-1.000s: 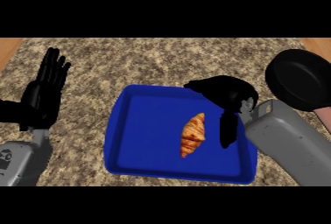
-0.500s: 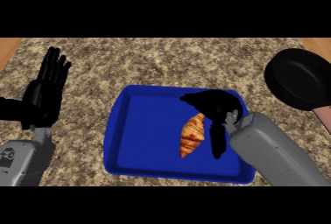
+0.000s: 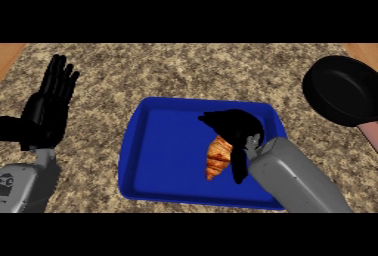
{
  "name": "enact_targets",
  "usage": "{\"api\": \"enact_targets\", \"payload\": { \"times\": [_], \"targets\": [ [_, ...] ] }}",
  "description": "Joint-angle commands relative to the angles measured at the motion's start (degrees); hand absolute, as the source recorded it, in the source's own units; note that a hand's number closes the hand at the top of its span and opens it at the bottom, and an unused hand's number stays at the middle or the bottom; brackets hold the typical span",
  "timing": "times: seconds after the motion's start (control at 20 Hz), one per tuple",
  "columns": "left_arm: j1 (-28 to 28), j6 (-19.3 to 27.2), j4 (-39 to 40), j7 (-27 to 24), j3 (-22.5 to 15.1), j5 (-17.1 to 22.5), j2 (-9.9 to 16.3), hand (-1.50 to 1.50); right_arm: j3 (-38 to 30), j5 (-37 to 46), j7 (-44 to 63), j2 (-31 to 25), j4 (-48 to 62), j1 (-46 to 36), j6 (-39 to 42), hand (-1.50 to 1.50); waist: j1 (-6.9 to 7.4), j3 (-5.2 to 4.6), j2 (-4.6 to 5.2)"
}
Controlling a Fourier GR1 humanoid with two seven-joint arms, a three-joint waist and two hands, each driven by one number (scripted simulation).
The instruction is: Pick the croissant from the tray and place it in the pot
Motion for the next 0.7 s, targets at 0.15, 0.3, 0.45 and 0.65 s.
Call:
{"api": "enact_targets", "payload": {
  "times": [0.15, 0.3, 0.45, 0.65],
  "targets": [
    [-1.5, -2.6, 2.5, 0.0, 3.5, -0.4, 0.4, 0.00, 0.9, 8.5, 0.1, 2.5, 2.1, 1.7, -0.2, -1.50, -0.18, -0.01, 0.00],
    [0.5, -2.5, 1.7, -2.1, 2.6, -1.7, -2.3, 0.00, -0.8, 11.0, -2.5, 4.6, 7.1, 1.8, -1.8, -1.50, -0.05, -0.01, 0.03],
    [-4.0, -1.6, 2.4, 2.5, 2.8, -2.8, -2.2, 0.00, 0.3, 14.2, -7.2, 3.2, 6.7, 5.4, -4.6, -1.50, -0.23, 0.00, 0.02],
    [0.6, -2.3, 2.8, -2.6, 2.7, -4.2, -4.5, 0.00, -1.1, 16.3, -8.5, 6.0, 8.7, 5.8, -6.3, -1.50, -0.18, -0.01, 0.00]
  ]
}}
